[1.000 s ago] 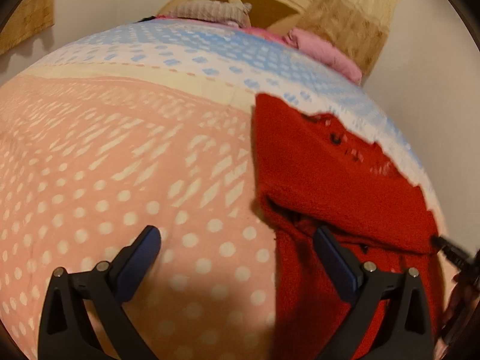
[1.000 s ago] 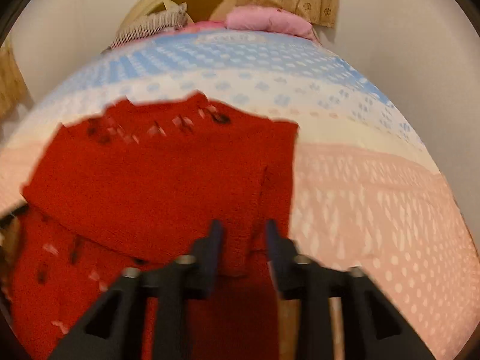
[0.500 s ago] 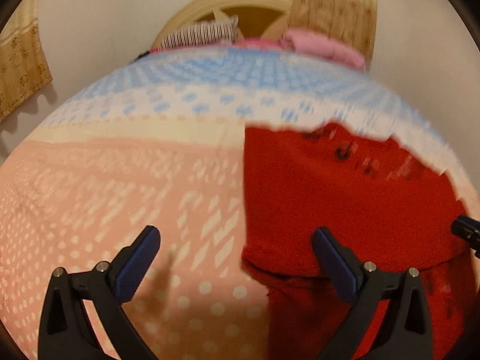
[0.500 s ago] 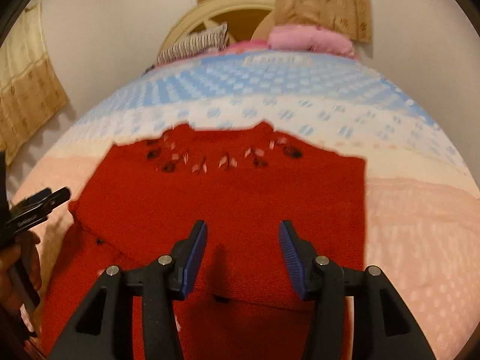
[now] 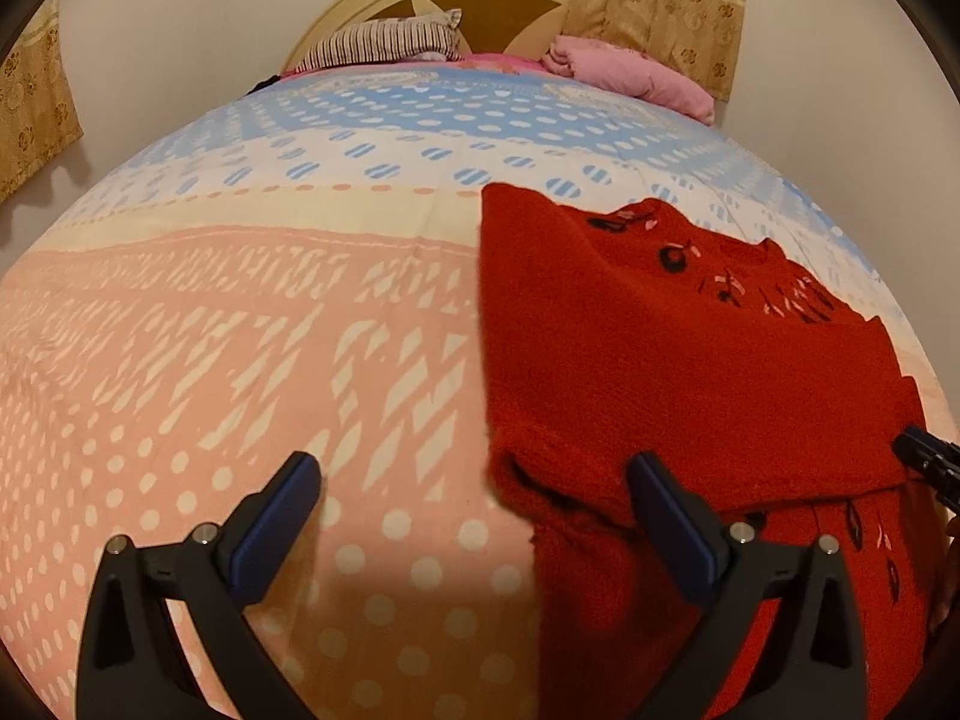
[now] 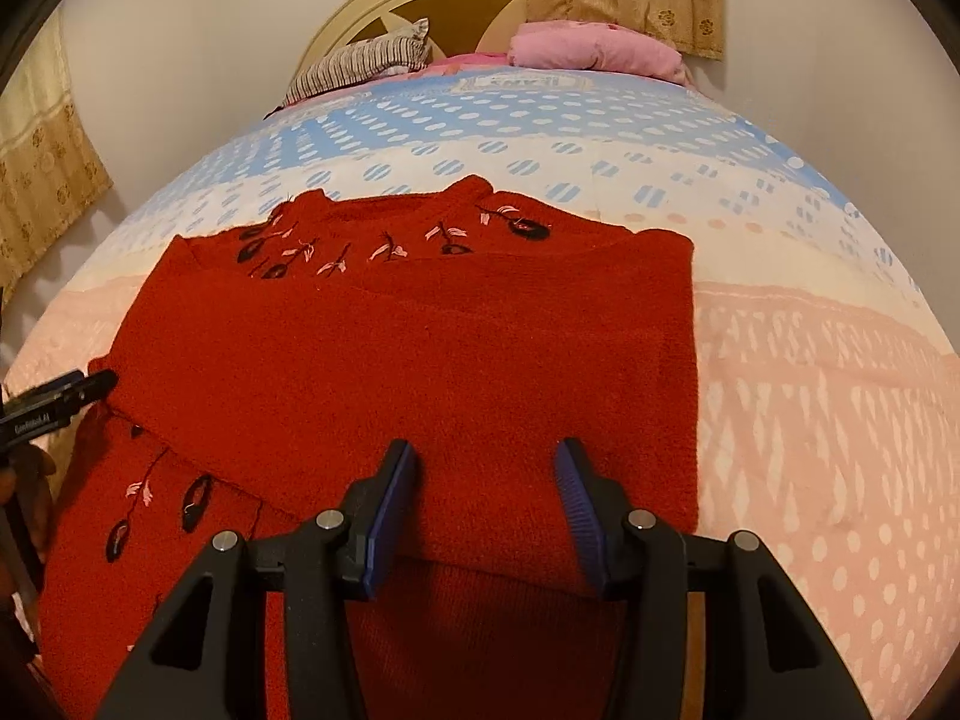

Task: Fold small clothes

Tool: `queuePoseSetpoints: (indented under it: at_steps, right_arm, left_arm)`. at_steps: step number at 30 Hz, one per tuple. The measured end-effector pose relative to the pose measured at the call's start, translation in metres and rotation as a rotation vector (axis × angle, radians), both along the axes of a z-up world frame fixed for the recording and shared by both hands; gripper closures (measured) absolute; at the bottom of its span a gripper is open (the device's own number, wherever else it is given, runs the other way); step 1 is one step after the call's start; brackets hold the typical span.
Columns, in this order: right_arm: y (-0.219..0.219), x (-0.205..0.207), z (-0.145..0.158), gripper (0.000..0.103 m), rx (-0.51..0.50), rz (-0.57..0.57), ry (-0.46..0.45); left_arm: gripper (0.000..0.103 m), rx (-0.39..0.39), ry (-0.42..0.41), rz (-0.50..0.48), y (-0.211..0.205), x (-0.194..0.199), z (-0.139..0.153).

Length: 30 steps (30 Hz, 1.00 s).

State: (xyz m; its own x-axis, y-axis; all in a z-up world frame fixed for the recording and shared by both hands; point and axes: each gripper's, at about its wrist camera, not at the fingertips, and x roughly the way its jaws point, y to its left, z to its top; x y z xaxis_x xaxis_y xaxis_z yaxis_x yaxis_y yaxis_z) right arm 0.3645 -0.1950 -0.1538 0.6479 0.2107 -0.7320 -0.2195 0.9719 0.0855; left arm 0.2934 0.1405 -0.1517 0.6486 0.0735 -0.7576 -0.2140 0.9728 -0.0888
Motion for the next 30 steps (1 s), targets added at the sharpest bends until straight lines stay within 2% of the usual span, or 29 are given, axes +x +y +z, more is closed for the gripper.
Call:
queuePoseSetpoints:
  at_steps: [3, 7, 15, 18, 21, 27, 30]
  right_arm:
    - [-0.003, 0.003, -0.004, 0.053, 0.018, -0.012, 0.007]
    - [0.003, 0.001, -0.005, 0.052, -0.011, -0.021, 0.002]
    - [-0.006, -0.004, -0.004, 0.052, 0.053, -0.014, -0.011]
    - [-0.003, -0.005, -0.005, 0.052, 0.045, -0.015, -0.018]
    - [-0.001, -0.008, -0.003, 0.052, 0.029, -0.014, -0.027]
    - [-0.009, -0.026, 0.007, 0.049, 0.087, -0.022, -0.043]
    - [-0.006, -0.035, 0.008, 0.048, 0.075, -0.012, -0.044]
  left_arm:
    - [0.000, 0.022, 0.000, -0.001, -0.003, 0.001, 0.001]
    - [0.000, 0.093, -0.024, -0.008, -0.013, -0.003, 0.005]
    - [0.000, 0.093, -0.031, -0.013, -0.011, -0.001, 0.006]
    - [0.000, 0.109, -0.032, -0.024, -0.015, -0.002, 0.007]
    - [0.000, 0.119, -0.030, -0.036, -0.020, -0.005, 0.009]
    - [0.000, 0.138, -0.038, -0.081, -0.033, -0.023, 0.013]
    - [0.000, 0.145, -0.040, -0.096, -0.038, -0.030, 0.014]
